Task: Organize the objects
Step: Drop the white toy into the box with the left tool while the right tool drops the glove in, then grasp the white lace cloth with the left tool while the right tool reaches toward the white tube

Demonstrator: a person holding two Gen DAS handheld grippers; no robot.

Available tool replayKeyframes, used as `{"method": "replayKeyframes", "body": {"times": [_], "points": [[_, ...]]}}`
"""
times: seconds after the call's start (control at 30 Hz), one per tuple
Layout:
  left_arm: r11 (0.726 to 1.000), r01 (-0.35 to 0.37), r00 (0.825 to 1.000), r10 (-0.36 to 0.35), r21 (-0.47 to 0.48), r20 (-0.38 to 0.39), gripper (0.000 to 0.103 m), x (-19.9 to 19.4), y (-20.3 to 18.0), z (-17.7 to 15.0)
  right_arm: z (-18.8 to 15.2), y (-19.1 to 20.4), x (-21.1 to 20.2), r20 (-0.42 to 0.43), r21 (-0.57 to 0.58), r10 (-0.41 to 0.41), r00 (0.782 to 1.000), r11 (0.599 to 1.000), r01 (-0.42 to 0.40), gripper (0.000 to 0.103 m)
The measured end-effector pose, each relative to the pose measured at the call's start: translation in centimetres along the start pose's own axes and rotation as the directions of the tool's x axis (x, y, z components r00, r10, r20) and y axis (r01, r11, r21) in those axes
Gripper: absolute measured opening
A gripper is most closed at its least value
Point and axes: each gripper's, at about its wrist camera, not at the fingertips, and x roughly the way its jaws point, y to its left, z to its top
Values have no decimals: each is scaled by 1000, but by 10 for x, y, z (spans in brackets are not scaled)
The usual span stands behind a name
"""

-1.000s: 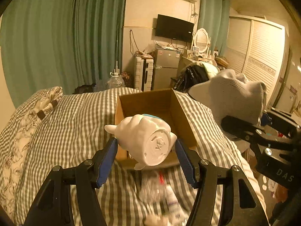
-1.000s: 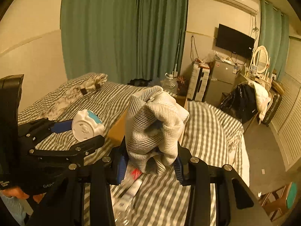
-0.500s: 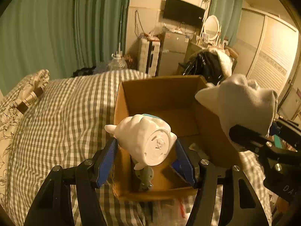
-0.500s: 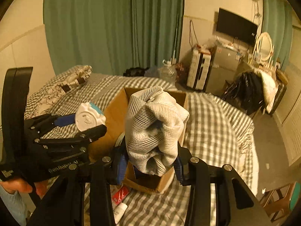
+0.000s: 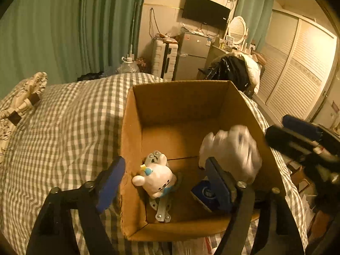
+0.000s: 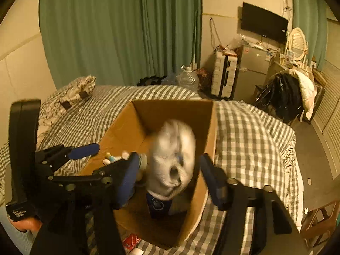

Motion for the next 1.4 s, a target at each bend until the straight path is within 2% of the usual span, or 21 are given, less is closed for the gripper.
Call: {"method": "replayKeyframes", "body": {"times": [0.1, 0.23, 0.3, 0.37, 0.53, 0.77, 0.97, 1.1, 1.3, 1.4], "points": [[1000, -27, 1000, 27, 10, 8, 83, -22, -3, 0, 3, 1, -22, 35, 11, -11, 999, 1000, 11, 68], [998, -55, 997, 53, 23, 60, 85, -69, -8, -3, 2, 6, -64, 69, 3, -38, 997, 999, 38, 71], [997, -68, 994, 66, 20, 91, 99, -97, -9, -7, 2, 11, -86, 83, 1, -51, 995, 999, 51, 72], [996, -85, 987, 82, 15, 136, 102, -123, -9, -12, -1, 15, -112, 103, -3, -59, 993, 998, 60, 73], [991, -135, 972, 128, 25, 197, 103, -184, -6, -33, -15, 30, -179, 144, -25, -91, 985, 995, 96, 80], [978, -208, 956, 202, 7, 213, 103, -231, -2, -72, -52, 49, -240, 163, -42, -115, 980, 991, 124, 84], [971, -237, 951, 241, -46, 195, 103, -244, 0, -109, -84, 60, -266, 166, -35, -129, 978, 990, 136, 86], [965, -250, 953, 260, -84, 153, 103, -232, 2, -136, -105, 67, -260, 150, -39, -137, 979, 989, 144, 87], [959, -266, 962, 271, -93, 43, 103, -185, -3, -170, -149, 72, -206, 48, -56, -186, 981, 981, 188, 86], [958, -281, 960, 281, -51, -3, 103, -160, -13, -183, -169, 69, -174, -39, -54, -168, 985, 985, 165, 86]]}}
